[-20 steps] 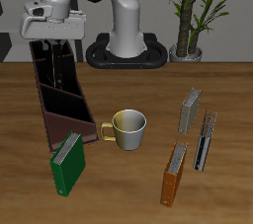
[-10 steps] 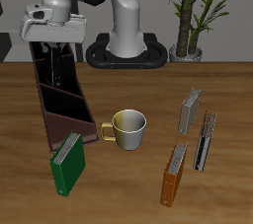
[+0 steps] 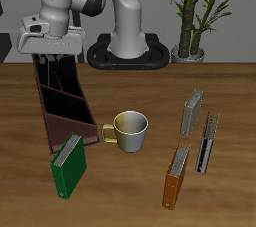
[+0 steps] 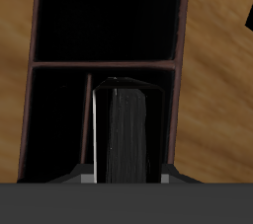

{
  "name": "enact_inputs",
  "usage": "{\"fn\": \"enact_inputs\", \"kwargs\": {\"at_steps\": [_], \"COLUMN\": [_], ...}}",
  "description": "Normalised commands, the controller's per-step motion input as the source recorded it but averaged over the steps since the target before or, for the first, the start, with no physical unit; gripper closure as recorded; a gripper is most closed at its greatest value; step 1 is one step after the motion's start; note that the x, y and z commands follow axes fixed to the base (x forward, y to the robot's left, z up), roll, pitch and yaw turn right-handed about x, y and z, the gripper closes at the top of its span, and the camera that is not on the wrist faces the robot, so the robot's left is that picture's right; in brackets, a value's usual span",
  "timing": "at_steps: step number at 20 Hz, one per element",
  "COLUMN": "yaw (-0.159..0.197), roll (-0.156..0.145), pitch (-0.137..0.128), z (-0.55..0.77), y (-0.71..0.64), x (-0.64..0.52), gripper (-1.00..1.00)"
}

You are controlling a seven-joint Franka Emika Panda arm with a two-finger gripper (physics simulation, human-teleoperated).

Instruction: Place the black book into the right desk caddy's back compartment

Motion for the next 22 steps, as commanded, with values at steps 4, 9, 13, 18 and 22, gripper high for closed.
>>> {"fn": "enact_inputs", "kwargs": {"at_steps": [4, 9, 13, 18, 22], "yaw": [0.033, -0.047, -0.024, -0.034, -0.022], "roll": [-0.032, -0.077, -0.005, -0.015, 0.009], "pitch": [0.072, 0.044, 0.061, 0.015, -0.004], "z": [-0.24, -0.11, -0.13, -0.01, 0.09], "y": [0.03, -0.13, -0.05, -0.03, 0.02], "x": [0.07, 0.08, 0.04, 0.01, 0.01], "gripper": [1.0, 1.0, -1.0, -1.0, -1.0]}}
